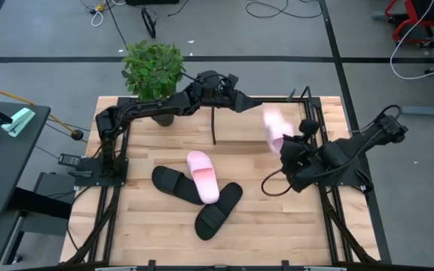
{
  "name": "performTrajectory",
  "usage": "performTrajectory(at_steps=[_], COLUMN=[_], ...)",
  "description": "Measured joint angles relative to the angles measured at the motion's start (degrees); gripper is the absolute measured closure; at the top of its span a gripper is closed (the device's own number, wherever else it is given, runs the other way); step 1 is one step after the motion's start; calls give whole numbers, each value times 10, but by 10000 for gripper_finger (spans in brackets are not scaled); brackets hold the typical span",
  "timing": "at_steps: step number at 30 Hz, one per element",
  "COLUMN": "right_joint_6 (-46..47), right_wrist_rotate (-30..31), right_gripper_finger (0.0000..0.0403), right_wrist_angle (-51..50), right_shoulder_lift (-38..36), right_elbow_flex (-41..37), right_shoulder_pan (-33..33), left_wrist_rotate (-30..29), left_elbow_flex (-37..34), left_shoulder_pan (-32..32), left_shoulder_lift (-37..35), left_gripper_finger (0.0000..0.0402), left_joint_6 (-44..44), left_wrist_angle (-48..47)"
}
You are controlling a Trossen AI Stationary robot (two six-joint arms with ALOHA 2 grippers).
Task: Pick and place slides into the shelf
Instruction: Put the right pink slide on the shelf
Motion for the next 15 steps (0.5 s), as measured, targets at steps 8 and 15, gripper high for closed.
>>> performTrajectory(at_steps=[8,15], right_joint_6=[-31,-76], right_wrist_rotate=[-11,8], right_gripper_finger=[403,403], right_wrist_angle=[0,2], right_shoulder_lift=[-16,-10], right_elbow_flex=[0,0], right_shoulder_pan=[-47,-132], left_wrist_rotate=[78,129], left_elbow_flex=[0,0], left_shoulder_pan=[6,-12], left_shoulder_lift=[0,0], left_gripper_finger=[209,208], left_joint_6=[0,-1], left_wrist_angle=[-2,-3])
